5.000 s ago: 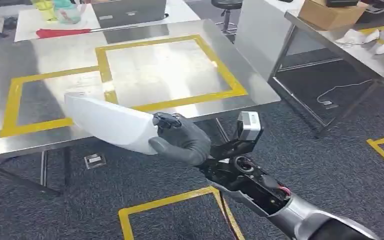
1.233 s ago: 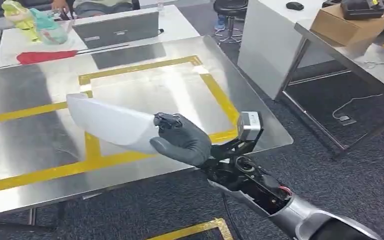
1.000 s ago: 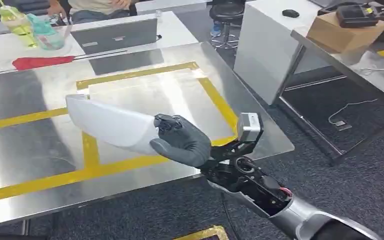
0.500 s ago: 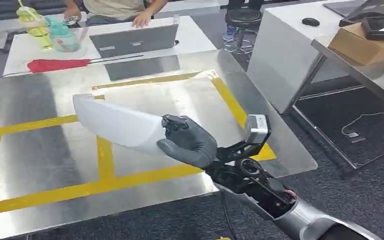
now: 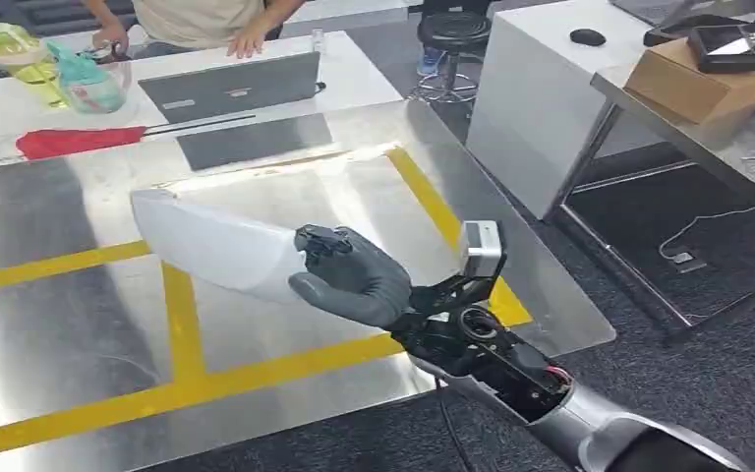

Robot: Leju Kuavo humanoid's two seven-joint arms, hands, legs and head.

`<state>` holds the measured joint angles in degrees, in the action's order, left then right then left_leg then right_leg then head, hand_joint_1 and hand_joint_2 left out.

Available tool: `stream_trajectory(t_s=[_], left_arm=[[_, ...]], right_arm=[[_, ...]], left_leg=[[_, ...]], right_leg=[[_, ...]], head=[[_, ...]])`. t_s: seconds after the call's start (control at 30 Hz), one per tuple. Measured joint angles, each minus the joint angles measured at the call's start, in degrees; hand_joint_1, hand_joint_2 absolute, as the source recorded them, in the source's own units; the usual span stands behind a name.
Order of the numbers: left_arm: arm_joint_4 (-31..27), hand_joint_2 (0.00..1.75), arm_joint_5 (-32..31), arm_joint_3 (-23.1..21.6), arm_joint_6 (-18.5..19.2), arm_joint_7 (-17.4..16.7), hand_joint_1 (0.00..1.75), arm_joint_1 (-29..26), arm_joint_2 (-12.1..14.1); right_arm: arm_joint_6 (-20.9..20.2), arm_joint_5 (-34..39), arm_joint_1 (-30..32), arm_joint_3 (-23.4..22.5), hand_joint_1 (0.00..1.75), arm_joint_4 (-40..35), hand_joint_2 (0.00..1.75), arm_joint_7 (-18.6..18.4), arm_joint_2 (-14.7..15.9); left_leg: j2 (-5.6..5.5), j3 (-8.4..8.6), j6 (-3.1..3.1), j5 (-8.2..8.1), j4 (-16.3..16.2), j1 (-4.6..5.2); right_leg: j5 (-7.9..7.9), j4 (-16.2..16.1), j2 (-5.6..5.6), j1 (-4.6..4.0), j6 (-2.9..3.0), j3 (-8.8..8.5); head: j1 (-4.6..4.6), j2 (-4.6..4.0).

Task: Take the parts from the cabinet and place them on the table.

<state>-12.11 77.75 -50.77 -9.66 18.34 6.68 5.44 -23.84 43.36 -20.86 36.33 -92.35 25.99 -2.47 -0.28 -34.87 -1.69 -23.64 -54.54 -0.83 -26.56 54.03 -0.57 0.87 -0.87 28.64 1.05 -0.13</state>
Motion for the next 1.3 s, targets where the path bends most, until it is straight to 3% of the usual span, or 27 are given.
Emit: stream_trajectory(t_s=[0.1,0.13,0.17,0.37,0.47,0.6,1.0,1.3], left_arm=[[0.0,1.75,0.0,0.0,-0.1,-0.4,0.00,0.0,-0.1],[0.0,1.75,0.0,0.0,-0.1,-0.4,0.00,0.0,-0.3],[0.0,1.75,0.0,0.0,-0.1,-0.4,0.00,0.0,-0.3],[0.0,1.75,-0.2,0.0,-0.1,-0.4,0.00,0.0,-0.3],[0.0,1.75,-0.2,0.0,-0.1,-0.4,0.00,0.1,-0.4],[0.0,1.75,-0.2,0.0,-0.1,-0.4,0.00,0.1,-0.4],[0.0,1.75,-0.3,0.0,-0.5,-0.4,0.00,0.1,-0.4],[0.0,1.75,-0.5,0.0,-0.5,-0.6,0.00,0.1,-0.4]], right_arm=[[2.3,-4.0,-0.6,0.2,1.75,0.3,1.75,-0.5,0.0],[3.2,-5.4,-0.7,0.2,1.75,0.5,1.75,-0.6,0.0],[3.9,-6.4,-1.0,0.3,1.75,0.6,1.75,-0.7,0.0],[5.4,-9.2,-1.9,0.6,1.75,1.5,1.75,-0.9,0.0],[5.4,-9.2,-1.9,0.8,1.75,1.9,1.75,-0.9,0.0],[5.4,-9.2,-2.0,1.0,1.75,2.3,1.75,-0.9,0.0],[6.2,-8.9,-2.0,1.4,1.75,2.4,1.75,-1.0,0.0],[9.7,-16.9,-3.5,2.5,1.75,3.1,1.75,-2.4,0.0]], left_leg=[[-0.17,0.21,1.01,1.27,-0.1,-0.22],[-0.16,0.20,0.44,1.25,-0.2,-0.16],[-0.23,0.22,0.49,1.27,-0.2,-0.04],[-0.40,0.29,1.16,0.91,-0.2,0.15],[-0.39,0.30,1.36,0.87,-0.3,0.19],[-0.38,0.31,1.38,0.87,-0.3,0.29],[-0.31,0.70,1.49,1.09,0.2,0.28],[-0.30,0.73,1.44,1.12,0.3,0.21]], right_leg=[[-0.89,0.1,0.01,-0.28,-0.94,0.04],[-0.89,0.0,0.03,-0.31,0.23,-0.01],[-0.89,0.0,0.04,-0.31,0.95,-0.10],[-0.75,-1.0,0.17,-0.29,1.07,-0.67],[-0.63,-1.2,0.17,-0.28,0.68,-0.76],[-0.54,-1.4,0.16,-0.04,-1.19,-0.76],[-0.50,-1.3,0.16,-0.18,-1.35,-0.83],[-0.51,-1.3,0.15,-0.20,-1.32,-0.82]], head=[[0.18,0.00],[0.39,0.00],[0.70,0.00],[1.49,0.00],[1.86,0.00],[1.95,0.00],[1.31,0.00],[1.23,0.00]])
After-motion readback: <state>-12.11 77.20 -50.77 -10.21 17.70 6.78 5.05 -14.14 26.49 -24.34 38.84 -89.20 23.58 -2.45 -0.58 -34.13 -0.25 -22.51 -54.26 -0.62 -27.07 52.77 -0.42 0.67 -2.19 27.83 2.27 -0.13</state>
